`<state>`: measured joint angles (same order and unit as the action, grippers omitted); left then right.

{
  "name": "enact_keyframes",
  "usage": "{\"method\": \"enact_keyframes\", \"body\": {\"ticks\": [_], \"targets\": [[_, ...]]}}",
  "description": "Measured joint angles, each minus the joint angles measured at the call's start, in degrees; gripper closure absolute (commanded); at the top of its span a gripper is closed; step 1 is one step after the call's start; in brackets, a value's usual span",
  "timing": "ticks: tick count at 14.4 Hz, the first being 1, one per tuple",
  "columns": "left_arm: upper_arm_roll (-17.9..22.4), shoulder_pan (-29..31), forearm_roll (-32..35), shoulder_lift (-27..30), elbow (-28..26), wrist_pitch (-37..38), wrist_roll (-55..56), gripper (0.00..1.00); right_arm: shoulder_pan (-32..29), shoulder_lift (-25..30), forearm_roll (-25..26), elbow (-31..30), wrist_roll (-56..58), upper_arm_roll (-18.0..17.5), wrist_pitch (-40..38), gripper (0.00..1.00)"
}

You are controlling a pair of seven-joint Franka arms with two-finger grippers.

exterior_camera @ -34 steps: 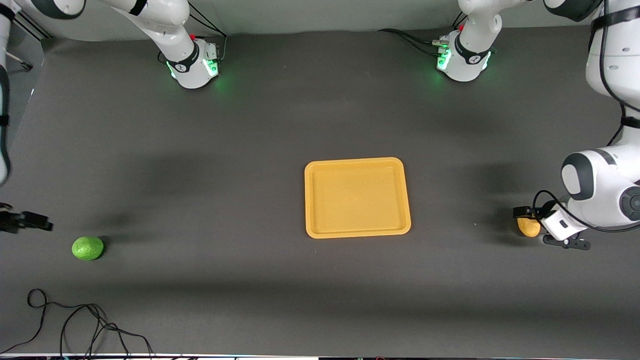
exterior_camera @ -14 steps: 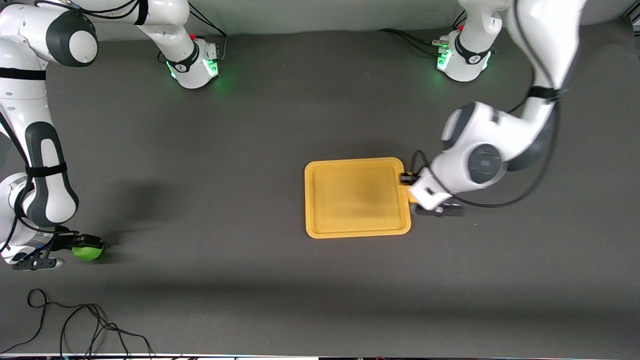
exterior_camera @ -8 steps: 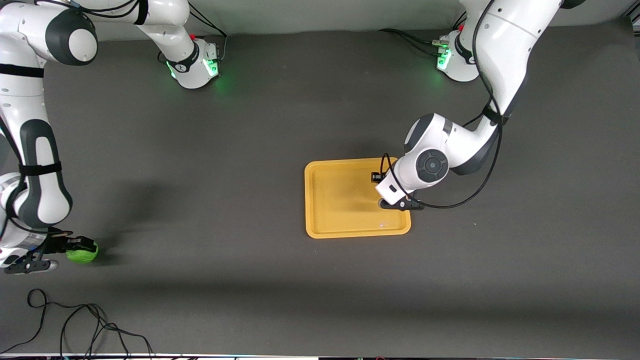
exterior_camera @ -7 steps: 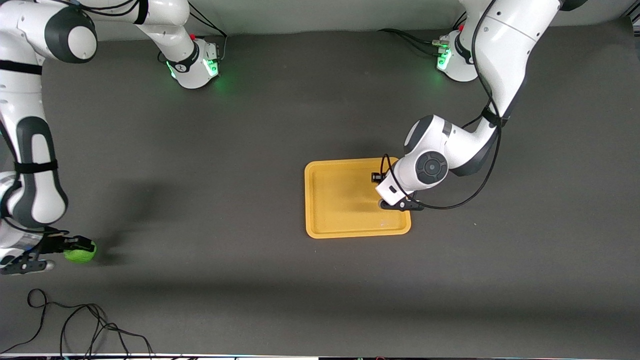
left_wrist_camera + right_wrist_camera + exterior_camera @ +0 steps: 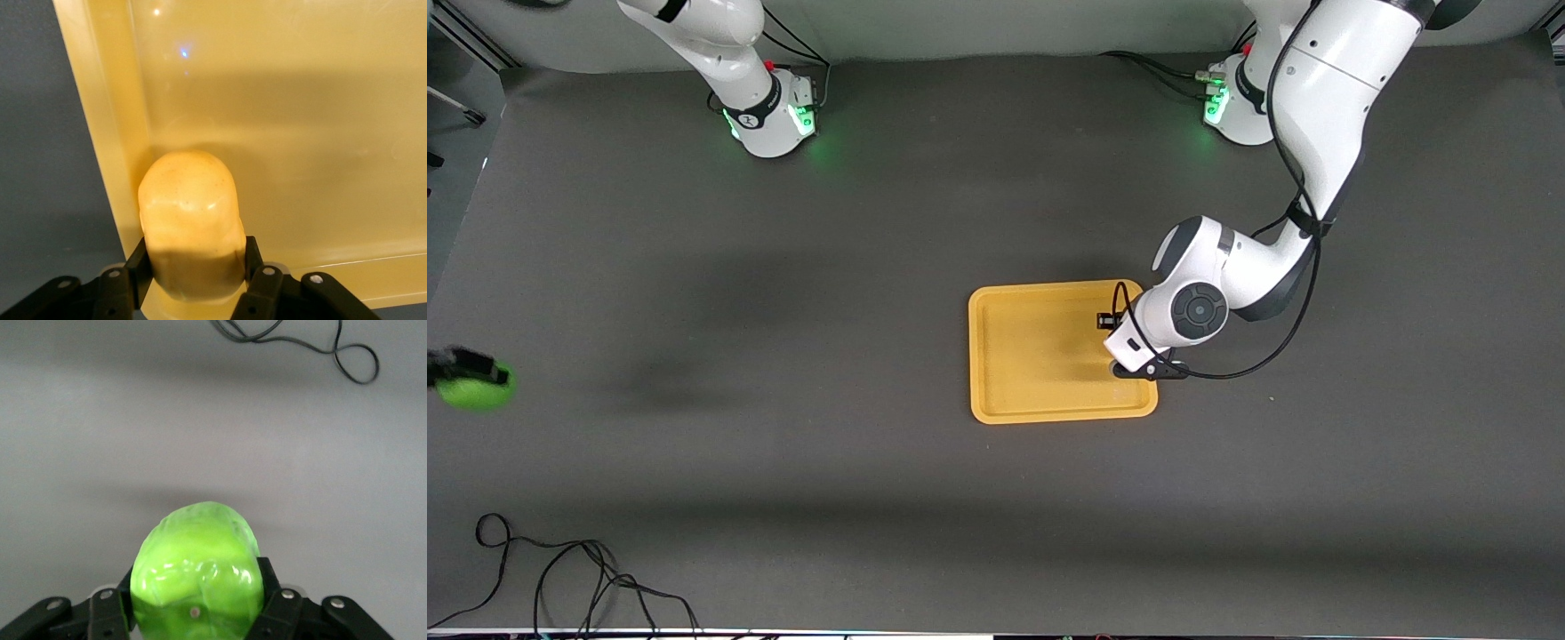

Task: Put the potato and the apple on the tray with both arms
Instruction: 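Release the potato on the tray while the right gripper lifts the apple, then withdraw the left gripper while the right gripper carries the apple over the tray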

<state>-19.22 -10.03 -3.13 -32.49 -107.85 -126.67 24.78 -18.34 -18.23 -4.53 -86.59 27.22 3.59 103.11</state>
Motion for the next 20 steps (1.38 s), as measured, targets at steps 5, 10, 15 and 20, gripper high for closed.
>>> {"method": "enact_keyframes", "body": {"ticks": [5,10,15,20], "targets": [[0.0,0.2,0.3,0.7,0.7,0.1,0.0,0.0,7.3,17.7,0.7,-16.4,-7.4,-0.1,-0.7,0.62],[0.2,7.6,0.7,10.5,6.4,18.0,-4.5,0.0,16.5,19.3,0.7,-20.7,-18.1,-0.2,0.5,0.62],[0.5,19.6,4.7,20.3,9.3,26.5,-18.8,0.0,32.8,15.5,0.8,-18.8,-38.9,-0.4,5.0,0.62],[0.5,28.0,5.7,28.5,10.9,27.5,-33.0,0.0,52.0,0.5,0.9,-1.1,-65.4,-0.6,5.9,0.62]]}}
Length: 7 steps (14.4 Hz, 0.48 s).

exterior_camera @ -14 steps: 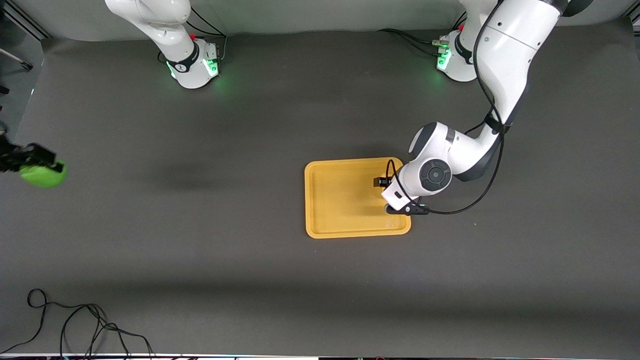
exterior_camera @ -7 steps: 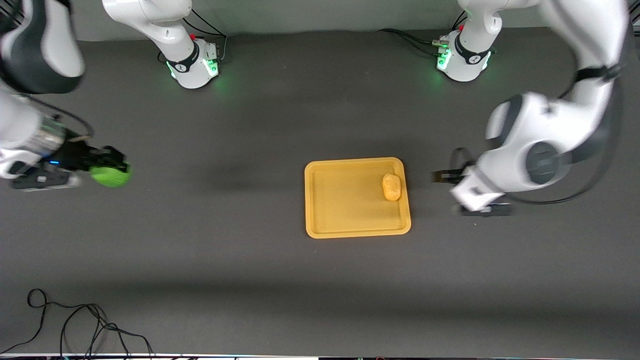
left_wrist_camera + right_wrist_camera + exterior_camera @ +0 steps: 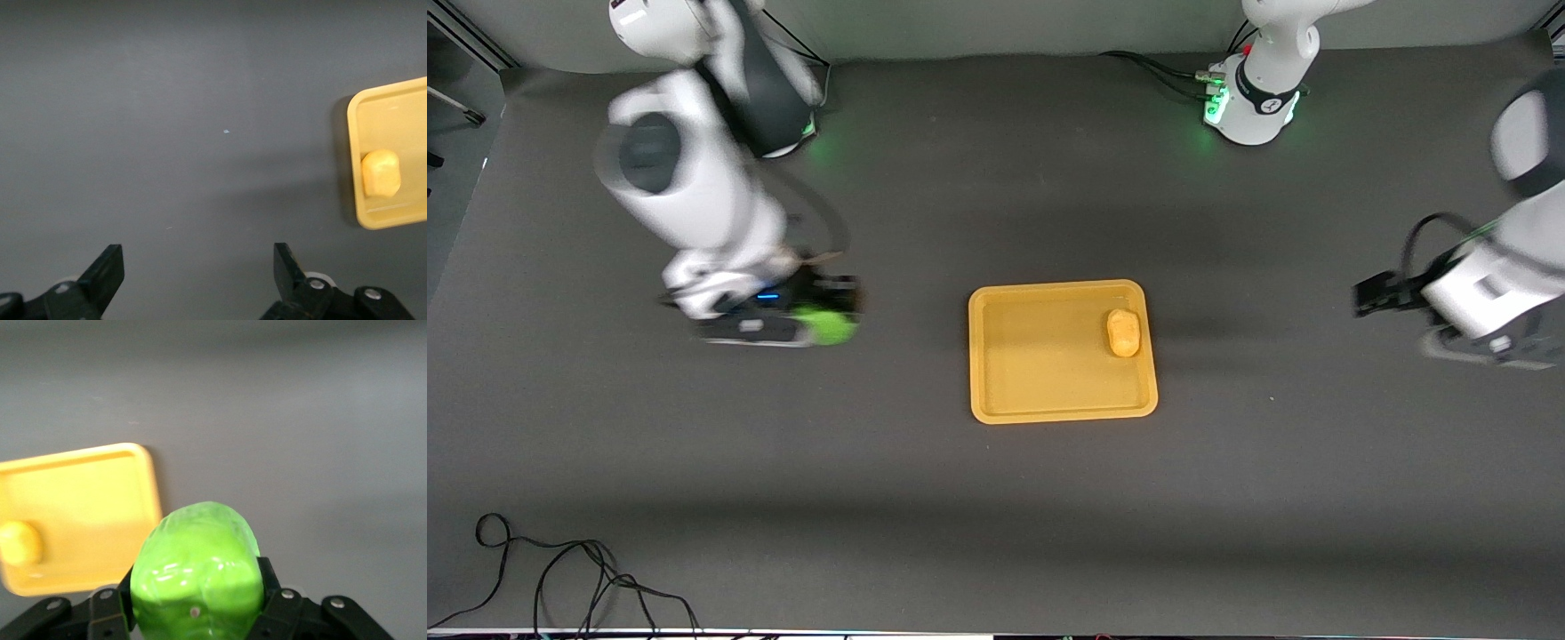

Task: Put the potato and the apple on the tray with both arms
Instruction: 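Withdraw the left gripper while the right gripper carries the apple over the tray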

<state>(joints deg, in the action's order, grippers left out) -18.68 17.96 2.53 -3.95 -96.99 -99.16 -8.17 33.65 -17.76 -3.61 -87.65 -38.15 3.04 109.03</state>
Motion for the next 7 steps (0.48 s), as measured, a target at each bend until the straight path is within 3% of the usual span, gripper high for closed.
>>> {"method": "enact_keyframes", "body": {"ticks": [4,7], "targets": [[0.1,1.7,0.0,7.6,-0.3,2.3,-2.9,0.0,13.4,-14.6,1.5,14.9,-18.7,0.0,-0.1,0.62],[0.9,1.8,-0.1,8.1,-1.7,3.1,-2.9,0.0,20.2,-24.0,3.3,22.7,-26.5,0.2,0.0,0.62]]}}
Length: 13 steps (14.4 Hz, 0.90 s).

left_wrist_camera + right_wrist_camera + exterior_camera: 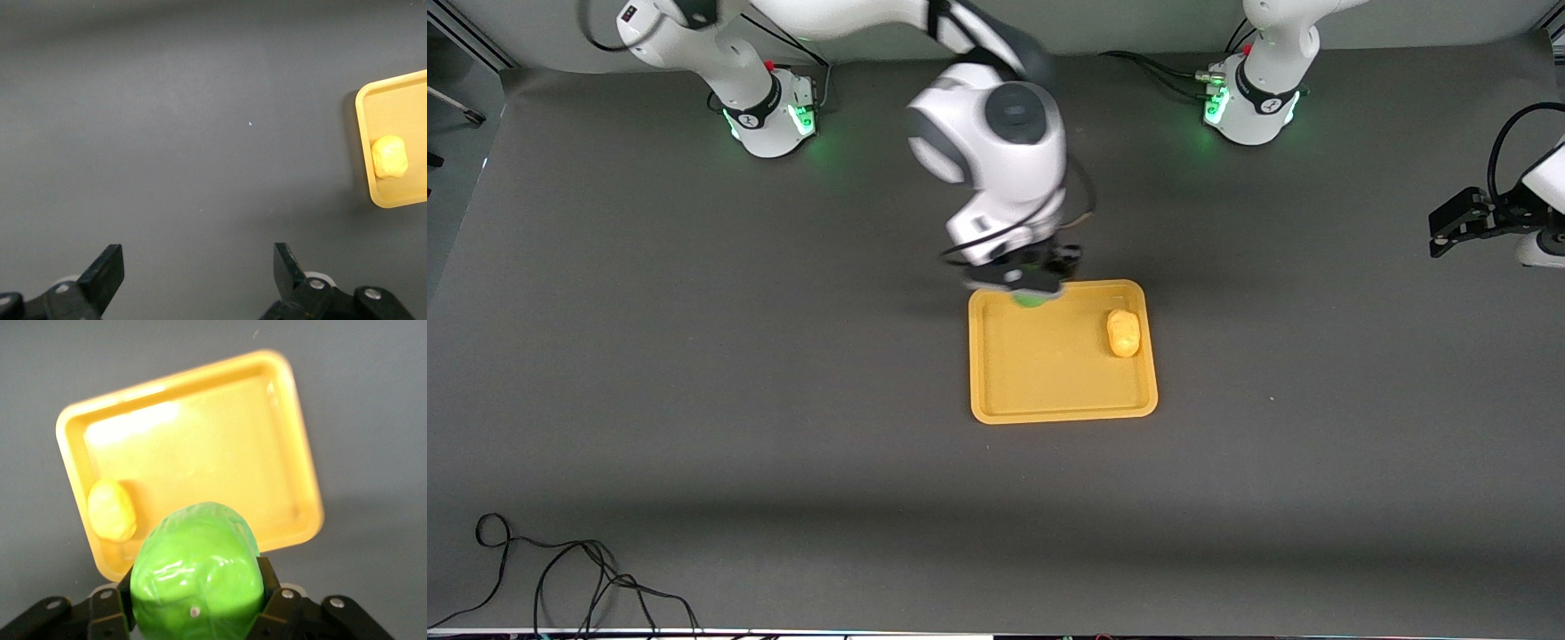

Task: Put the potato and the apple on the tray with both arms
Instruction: 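Withdraw the left gripper while the right gripper carries the apple over the tray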

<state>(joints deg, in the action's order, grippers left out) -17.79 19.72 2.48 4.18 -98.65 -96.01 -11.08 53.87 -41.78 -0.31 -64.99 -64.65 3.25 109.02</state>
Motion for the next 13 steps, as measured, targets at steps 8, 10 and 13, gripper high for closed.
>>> {"method": "enact_keyframes", "body": {"ticks": [8,10,13], "targets": [[0.1,-0.2,0.0,-1.3,-0.7,0.0,-0.1,0.0,-0.2,-15.8,1.6,3.3,-0.7,0.8,13.0,0.62],[0.1,-0.2,0.0,-1.5,-0.7,0.0,-0.1,0.0,-0.4,-17.7,1.7,3.6,-0.7,0.8,15.0,0.54],[2.0,-2.2,-0.1,-1.7,-0.7,0.4,-0.2,0.0,-0.7,-18.6,1.7,3.9,-0.7,0.9,16.0,0.0]]}}
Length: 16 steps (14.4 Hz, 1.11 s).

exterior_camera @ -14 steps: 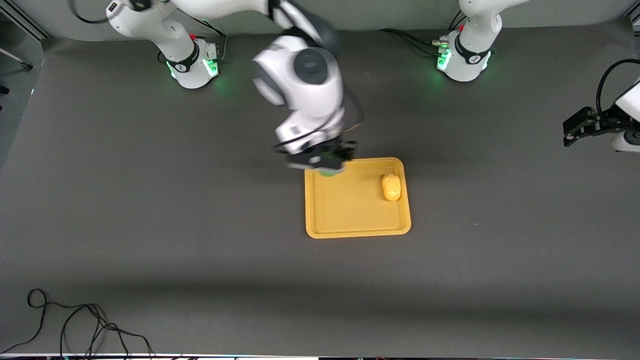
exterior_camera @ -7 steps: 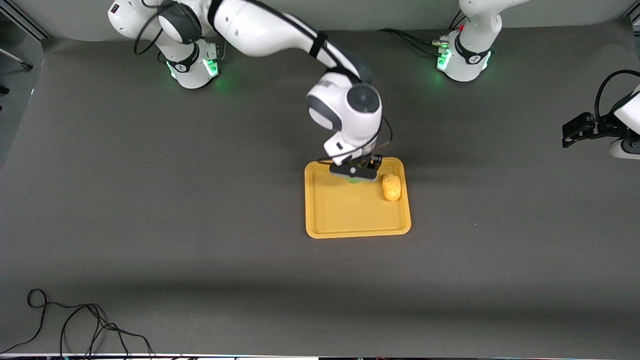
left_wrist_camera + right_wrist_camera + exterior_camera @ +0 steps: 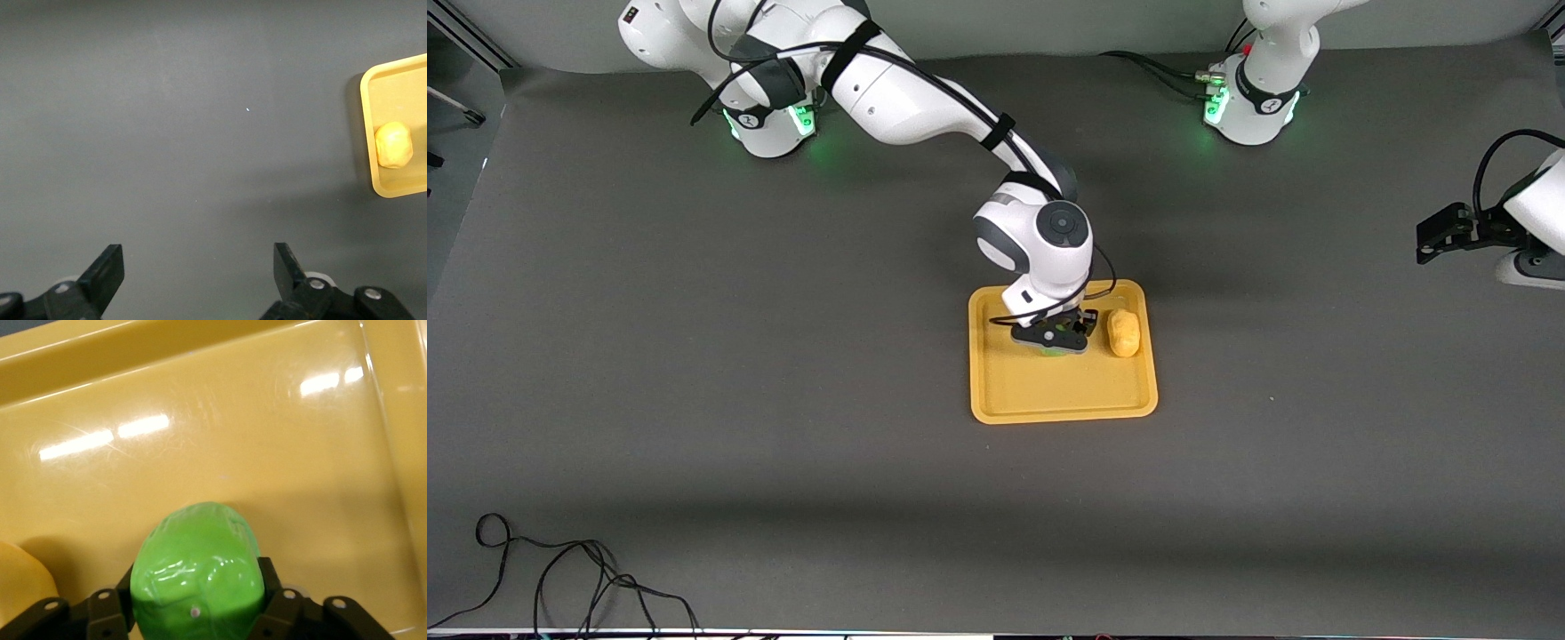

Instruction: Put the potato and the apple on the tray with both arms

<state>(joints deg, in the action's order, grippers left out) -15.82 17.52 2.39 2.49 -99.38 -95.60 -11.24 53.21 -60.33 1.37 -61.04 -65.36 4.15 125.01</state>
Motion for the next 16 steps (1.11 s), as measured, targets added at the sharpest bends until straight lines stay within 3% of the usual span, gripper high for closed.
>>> {"method": "enact_keyframes", "body": {"ticks": [4,7,11,16], "targets": [[15.2,-15.4,-0.2,-0.5,0.0,-0.1,0.0,0.0,-0.7,1.6,0.0,3.1,0.0,0.4,-3.3,0.0],[22.7,-22.1,-0.8,-0.6,0.0,-0.2,-0.1,0.0,-1.8,8.8,0.0,5.1,0.0,0.7,-13.5,0.0],[24.2,-23.1,-1.5,-1.0,0.1,-0.3,-0.1,0.0,-5.3,21.4,0.0,4.8,5.9,0.9,-28.3,0.0],[24.3,-23.2,-1.8,-1.2,0.1,-0.3,-0.1,0.0,-9.8,35.1,0.0,-2.8,20.4,4.9,-40.3,0.0]]}}
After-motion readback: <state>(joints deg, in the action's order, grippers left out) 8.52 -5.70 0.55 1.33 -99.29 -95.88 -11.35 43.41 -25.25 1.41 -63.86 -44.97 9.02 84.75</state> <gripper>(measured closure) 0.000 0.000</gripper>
